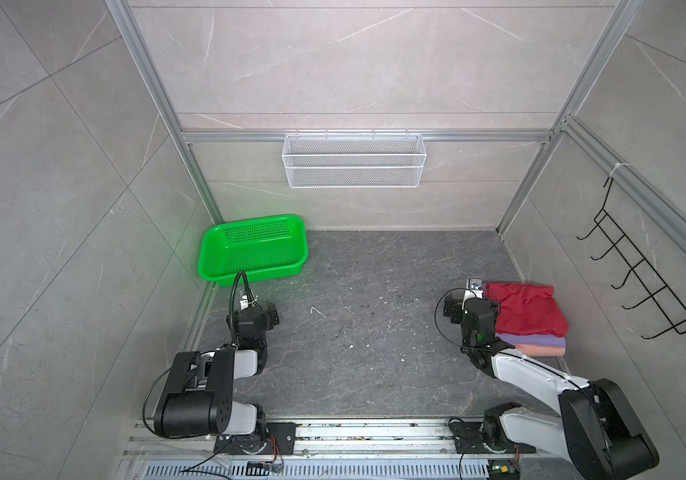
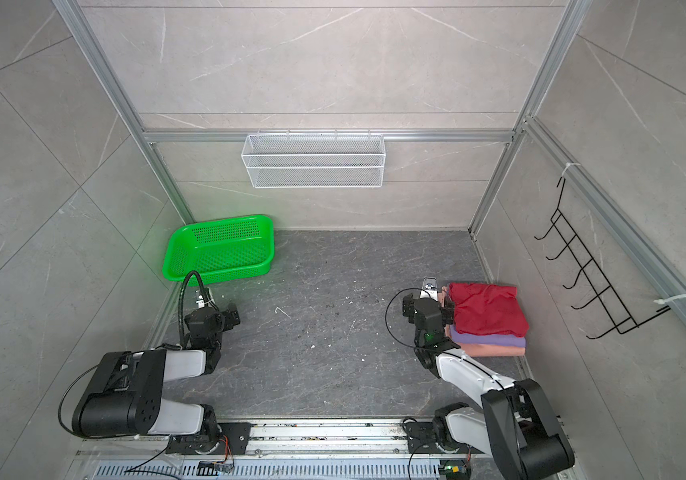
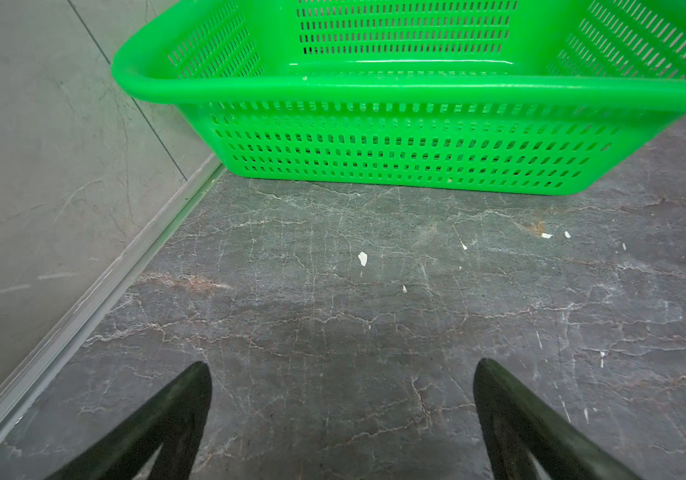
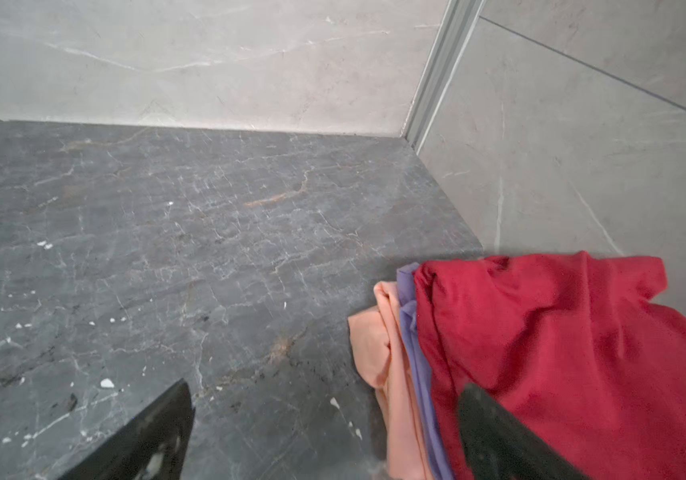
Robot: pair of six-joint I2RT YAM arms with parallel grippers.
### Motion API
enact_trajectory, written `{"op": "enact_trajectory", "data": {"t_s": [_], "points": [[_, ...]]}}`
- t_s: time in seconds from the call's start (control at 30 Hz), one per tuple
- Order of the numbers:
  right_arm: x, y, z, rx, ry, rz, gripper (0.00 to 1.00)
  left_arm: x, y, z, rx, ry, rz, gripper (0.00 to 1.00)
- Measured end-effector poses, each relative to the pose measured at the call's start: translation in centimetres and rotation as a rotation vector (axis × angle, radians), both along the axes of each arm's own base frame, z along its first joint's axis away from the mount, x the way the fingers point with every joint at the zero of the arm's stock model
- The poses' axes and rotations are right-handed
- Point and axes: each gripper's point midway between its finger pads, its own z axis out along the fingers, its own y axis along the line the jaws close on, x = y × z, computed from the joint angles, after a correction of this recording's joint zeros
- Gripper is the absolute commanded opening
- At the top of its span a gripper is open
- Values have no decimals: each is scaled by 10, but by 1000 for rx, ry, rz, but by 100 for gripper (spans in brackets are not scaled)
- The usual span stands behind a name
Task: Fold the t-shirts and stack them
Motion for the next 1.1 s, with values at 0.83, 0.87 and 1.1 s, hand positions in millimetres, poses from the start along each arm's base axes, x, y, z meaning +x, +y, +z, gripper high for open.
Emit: {"op": "enact_trajectory", "data": {"t_s": [0.83,0.87,1.1], "points": [[24,8,-54,74,35,178,100,11,-6,-3,-20,7,-45,100],[27,6,-51,78,25,176,100,11,-6,-3,-20,7,-45,100],[29,10,-49,93,22,201,99,11,-6,-3,-20,7,-45,100]]}}
